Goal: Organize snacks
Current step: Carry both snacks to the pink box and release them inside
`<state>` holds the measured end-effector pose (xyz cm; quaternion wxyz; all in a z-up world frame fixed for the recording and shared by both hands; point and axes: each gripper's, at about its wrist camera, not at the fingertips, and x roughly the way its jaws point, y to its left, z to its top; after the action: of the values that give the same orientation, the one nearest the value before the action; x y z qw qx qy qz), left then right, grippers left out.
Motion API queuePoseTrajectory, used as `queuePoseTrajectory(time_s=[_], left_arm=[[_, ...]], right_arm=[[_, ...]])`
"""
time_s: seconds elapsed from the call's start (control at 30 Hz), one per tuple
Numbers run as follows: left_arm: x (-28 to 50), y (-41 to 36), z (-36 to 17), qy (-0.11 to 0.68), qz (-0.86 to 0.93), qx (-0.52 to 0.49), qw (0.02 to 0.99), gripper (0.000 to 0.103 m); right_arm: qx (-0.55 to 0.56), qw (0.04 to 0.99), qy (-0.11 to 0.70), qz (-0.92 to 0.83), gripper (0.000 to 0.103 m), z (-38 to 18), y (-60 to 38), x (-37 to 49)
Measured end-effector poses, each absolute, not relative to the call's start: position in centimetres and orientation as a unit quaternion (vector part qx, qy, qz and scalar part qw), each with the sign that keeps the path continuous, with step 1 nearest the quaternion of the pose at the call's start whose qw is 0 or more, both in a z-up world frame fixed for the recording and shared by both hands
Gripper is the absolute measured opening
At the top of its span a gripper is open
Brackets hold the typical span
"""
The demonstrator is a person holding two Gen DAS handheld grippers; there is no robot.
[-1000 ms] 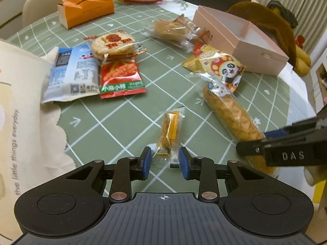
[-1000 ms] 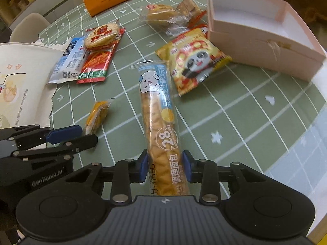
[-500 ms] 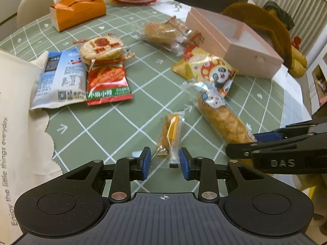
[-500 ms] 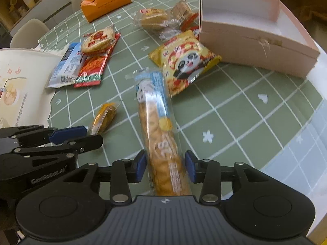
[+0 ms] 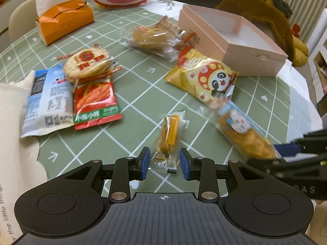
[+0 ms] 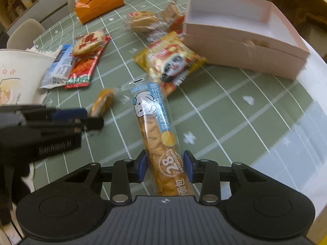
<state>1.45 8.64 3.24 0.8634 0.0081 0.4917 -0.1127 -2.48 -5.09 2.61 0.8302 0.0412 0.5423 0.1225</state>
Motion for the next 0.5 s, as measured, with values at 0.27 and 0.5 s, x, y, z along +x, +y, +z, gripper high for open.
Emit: queuePoseTrajectory(time_s=[0.27,0.5], left_arm=[[1.7,8.7,4.0,0.49,-0.13,0.001,0.862,0.036],[3.3,7.4,2.9,0.498,-0.129,0.023,0.857,0.036]], right_arm=[[0.047,0.831,0.545,0.098,0.038,2.4,-7.7,-3.9],[0.019,0.84,0.533,0.1,0.044,2.2,-6.5,-3.1]])
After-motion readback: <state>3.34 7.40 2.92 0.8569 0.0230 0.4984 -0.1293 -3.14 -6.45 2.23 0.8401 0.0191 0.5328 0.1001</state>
